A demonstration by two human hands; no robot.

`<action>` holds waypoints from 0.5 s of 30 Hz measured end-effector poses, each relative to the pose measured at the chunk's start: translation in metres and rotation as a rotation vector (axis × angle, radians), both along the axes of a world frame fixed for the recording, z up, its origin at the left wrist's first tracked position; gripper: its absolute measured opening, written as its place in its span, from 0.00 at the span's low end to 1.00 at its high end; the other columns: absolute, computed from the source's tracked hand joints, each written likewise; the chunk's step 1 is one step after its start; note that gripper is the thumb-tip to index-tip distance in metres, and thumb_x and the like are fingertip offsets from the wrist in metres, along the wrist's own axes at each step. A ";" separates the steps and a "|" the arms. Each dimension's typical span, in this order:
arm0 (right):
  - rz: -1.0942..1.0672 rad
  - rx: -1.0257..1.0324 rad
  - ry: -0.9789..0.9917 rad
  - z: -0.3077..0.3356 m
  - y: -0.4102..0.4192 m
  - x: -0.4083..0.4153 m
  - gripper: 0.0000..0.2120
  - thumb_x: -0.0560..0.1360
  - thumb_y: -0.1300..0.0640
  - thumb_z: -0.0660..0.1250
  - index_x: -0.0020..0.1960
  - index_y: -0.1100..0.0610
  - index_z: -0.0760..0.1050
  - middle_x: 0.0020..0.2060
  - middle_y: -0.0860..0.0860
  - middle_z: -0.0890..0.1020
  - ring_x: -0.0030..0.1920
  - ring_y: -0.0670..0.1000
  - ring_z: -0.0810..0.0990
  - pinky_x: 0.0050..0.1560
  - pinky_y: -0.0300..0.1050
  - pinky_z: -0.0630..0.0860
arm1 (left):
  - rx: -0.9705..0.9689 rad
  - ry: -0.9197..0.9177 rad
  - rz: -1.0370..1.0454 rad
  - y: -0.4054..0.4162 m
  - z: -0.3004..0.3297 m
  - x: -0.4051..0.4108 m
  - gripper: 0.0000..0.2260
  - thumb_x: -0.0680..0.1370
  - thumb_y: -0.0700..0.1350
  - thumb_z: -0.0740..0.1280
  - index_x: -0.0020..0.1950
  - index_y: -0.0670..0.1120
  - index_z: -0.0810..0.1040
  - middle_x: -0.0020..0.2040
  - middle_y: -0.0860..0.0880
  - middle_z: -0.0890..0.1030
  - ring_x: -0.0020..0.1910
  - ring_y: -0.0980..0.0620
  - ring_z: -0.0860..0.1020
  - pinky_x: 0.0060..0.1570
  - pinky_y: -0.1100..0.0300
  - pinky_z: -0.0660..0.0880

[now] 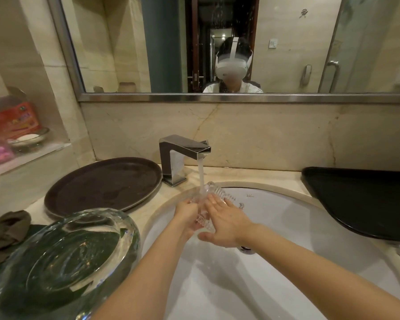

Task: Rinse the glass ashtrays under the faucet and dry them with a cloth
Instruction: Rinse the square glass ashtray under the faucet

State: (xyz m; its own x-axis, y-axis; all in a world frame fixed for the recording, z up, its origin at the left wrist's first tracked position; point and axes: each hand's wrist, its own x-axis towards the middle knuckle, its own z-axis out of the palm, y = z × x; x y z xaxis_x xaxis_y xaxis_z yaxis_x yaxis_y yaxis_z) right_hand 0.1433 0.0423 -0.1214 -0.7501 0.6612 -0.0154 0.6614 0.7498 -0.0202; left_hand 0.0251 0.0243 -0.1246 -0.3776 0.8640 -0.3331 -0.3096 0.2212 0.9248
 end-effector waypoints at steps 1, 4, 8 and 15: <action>0.010 -0.007 -0.006 -0.001 0.000 -0.002 0.39 0.77 0.42 0.57 0.76 0.60 0.42 0.76 0.57 0.45 0.76 0.53 0.43 0.74 0.50 0.40 | 0.004 -0.001 0.002 0.001 -0.001 -0.001 0.16 0.76 0.29 0.57 0.61 0.38 0.75 0.40 0.44 0.79 0.35 0.48 0.75 0.27 0.59 0.71; 0.075 -0.036 0.132 -0.004 -0.006 -0.003 0.34 0.77 0.54 0.62 0.76 0.56 0.48 0.76 0.53 0.52 0.75 0.52 0.52 0.74 0.48 0.45 | 0.007 0.011 0.090 0.002 -0.003 -0.004 0.17 0.76 0.30 0.58 0.63 0.39 0.74 0.48 0.40 0.79 0.40 0.45 0.77 0.26 0.58 0.71; 0.062 -0.011 0.207 -0.007 -0.012 0.009 0.25 0.77 0.55 0.62 0.72 0.55 0.61 0.70 0.51 0.68 0.68 0.53 0.68 0.73 0.45 0.50 | 0.062 -0.015 0.177 0.003 -0.001 -0.005 0.15 0.75 0.27 0.61 0.55 0.43 0.77 0.43 0.43 0.80 0.35 0.47 0.79 0.30 0.57 0.74; 0.144 0.351 0.015 -0.022 0.000 0.034 0.22 0.72 0.42 0.54 0.34 0.55 0.77 0.30 0.49 0.79 0.32 0.51 0.79 0.39 0.40 0.78 | 0.103 0.061 0.156 0.002 0.001 0.004 0.14 0.79 0.33 0.60 0.60 0.45 0.77 0.49 0.45 0.81 0.34 0.48 0.81 0.26 0.62 0.69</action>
